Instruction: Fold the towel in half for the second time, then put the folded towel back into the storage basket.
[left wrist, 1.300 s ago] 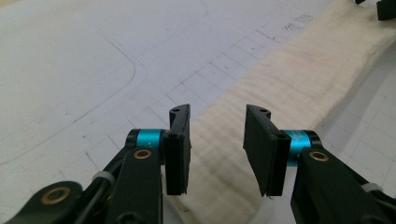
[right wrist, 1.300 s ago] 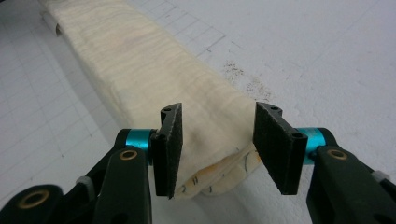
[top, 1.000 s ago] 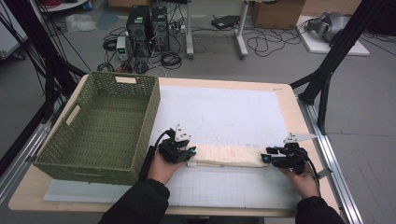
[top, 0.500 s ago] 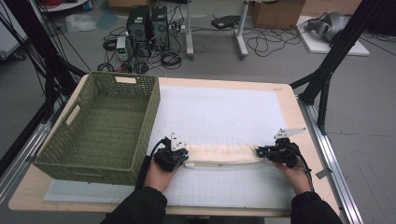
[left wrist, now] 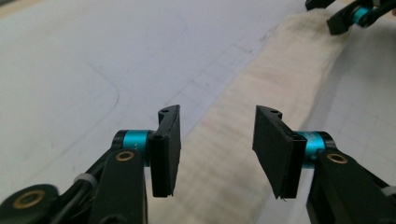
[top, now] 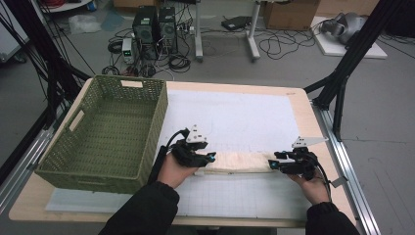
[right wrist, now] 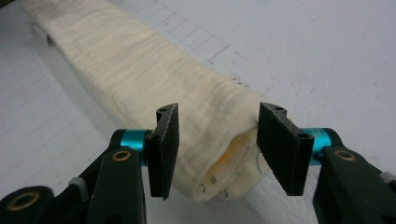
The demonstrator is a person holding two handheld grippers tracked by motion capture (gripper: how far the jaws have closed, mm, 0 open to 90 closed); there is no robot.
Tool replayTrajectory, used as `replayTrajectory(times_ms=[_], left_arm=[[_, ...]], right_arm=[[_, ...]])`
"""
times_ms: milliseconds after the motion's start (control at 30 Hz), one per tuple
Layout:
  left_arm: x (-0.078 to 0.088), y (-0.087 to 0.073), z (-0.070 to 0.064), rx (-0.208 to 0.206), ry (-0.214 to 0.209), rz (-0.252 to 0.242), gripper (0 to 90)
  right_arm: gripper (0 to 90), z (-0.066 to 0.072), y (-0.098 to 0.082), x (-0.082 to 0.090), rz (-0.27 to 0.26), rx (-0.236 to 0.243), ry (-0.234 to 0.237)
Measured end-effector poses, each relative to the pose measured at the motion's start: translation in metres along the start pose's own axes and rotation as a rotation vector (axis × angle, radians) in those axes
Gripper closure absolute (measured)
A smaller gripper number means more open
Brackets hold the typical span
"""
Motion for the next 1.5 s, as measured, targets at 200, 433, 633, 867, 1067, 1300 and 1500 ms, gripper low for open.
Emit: replayTrajectory(times_ms=[200,433,633,867,1067,1300,1500], left_arm=[[-0.027,0.023,-0.014,-0.093,-0.077,0.073,45.9],[-0.069,0.042,-0.037,-0.222,-0.183,0.193,44.0],[-0.096,0.036,-0.043,-0.276,-0.233,0.285,40.9],[-0.110,0.018,-0.044,-0.280,-0.274,0.373,38.0],[-0.107,0.016,-0.045,-0.255,-0.308,0.388,33.3],[-0.108,0.016,-0.047,-0.280,-0.298,0.389,27.9],[-0.111,0.015,-0.046,-0.301,-0.261,0.392,25.2]], right_arm=[[55.2,-0.002,-0.006,-0.001,0.023,0.008,0.000],[72.1,-0.002,-0.011,-0.006,0.078,0.042,-0.003],[73.8,-0.005,-0.011,-0.007,0.073,0.046,0.005],[72.4,-0.005,-0.011,-0.008,0.073,0.052,0.006],[71.4,-0.004,-0.011,-0.007,0.071,0.060,0.001],[69.5,-0.004,-0.012,-0.007,0.072,0.054,-0.004],[69.0,-0.004,-0.013,-0.008,0.071,0.053,0.000]])
Point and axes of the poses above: each handheld gripper's, and its own axes: x roughly backward along the jaws, y roughly out of its top, z roughly to its left, the point moved 6 cm from there along -x, roughly forward along the jaws, and after that the axes turned 2 degrees about y, right-handed, at the moved point
